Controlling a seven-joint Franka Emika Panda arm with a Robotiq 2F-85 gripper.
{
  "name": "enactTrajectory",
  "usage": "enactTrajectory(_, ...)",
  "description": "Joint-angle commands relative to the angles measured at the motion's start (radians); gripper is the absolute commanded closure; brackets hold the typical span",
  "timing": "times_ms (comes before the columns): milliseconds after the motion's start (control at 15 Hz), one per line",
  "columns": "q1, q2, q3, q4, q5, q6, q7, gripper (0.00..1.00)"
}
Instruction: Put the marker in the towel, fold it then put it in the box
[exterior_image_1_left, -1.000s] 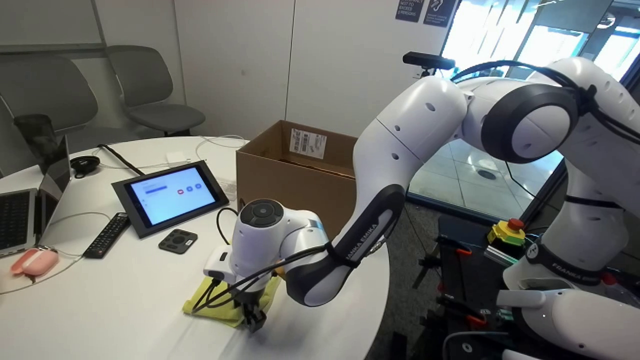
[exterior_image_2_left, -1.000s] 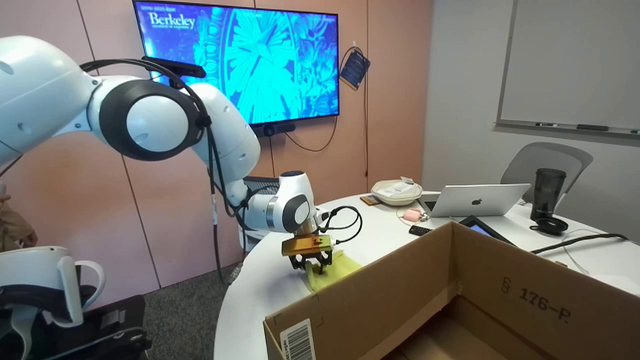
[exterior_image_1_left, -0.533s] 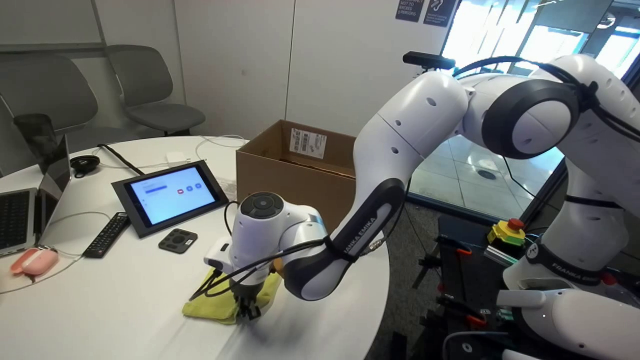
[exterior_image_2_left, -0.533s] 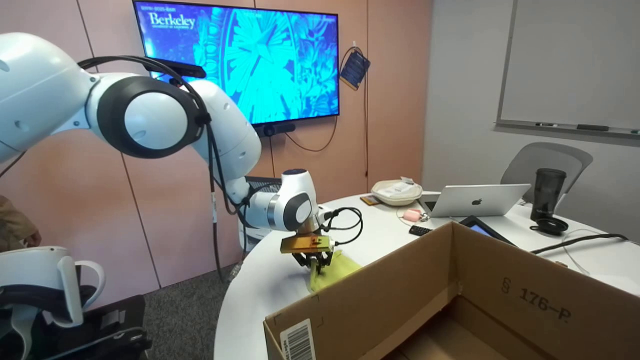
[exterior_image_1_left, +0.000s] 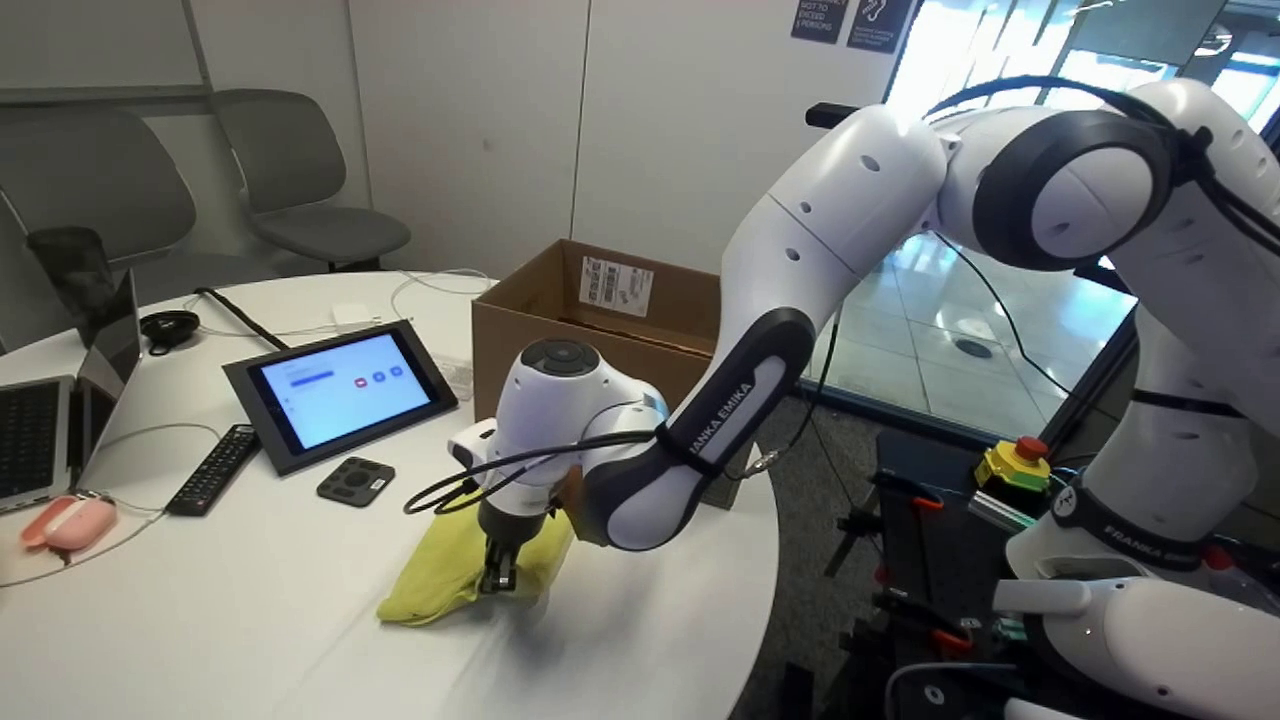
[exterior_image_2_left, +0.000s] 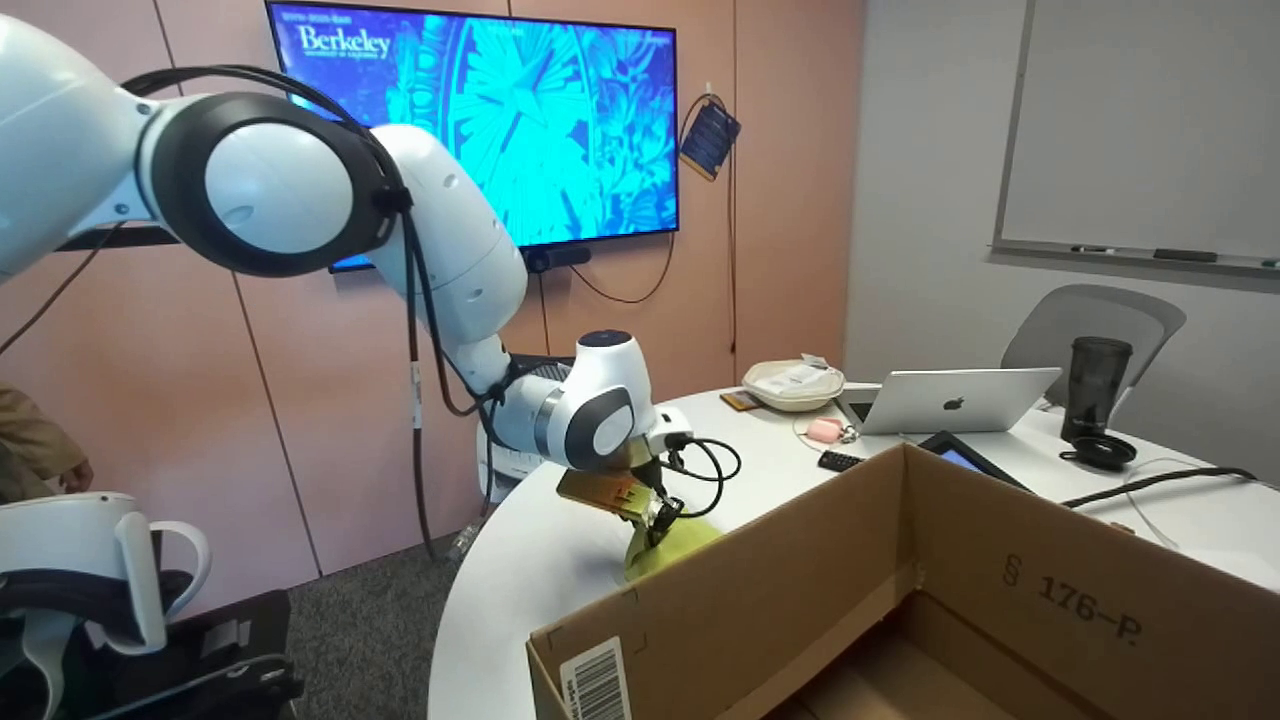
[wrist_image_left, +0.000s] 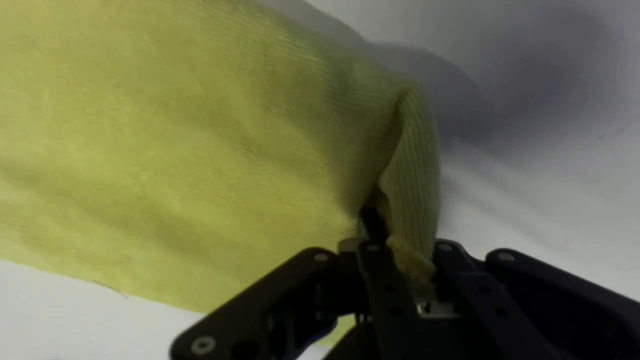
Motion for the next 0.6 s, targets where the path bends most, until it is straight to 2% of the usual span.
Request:
enactTrajectory(0,-0.005,-0.094,-0.033,-0.146,0.054,0.111,0.097,0.92)
enactTrajectory(333,-0.017,-0.166,-0.081,-0.286,0.144,0.255,0.204,0.92)
enactTrajectory(533,-0.041,-0.159,-0.084,-0.315,0.216,0.256,0.24,0.91)
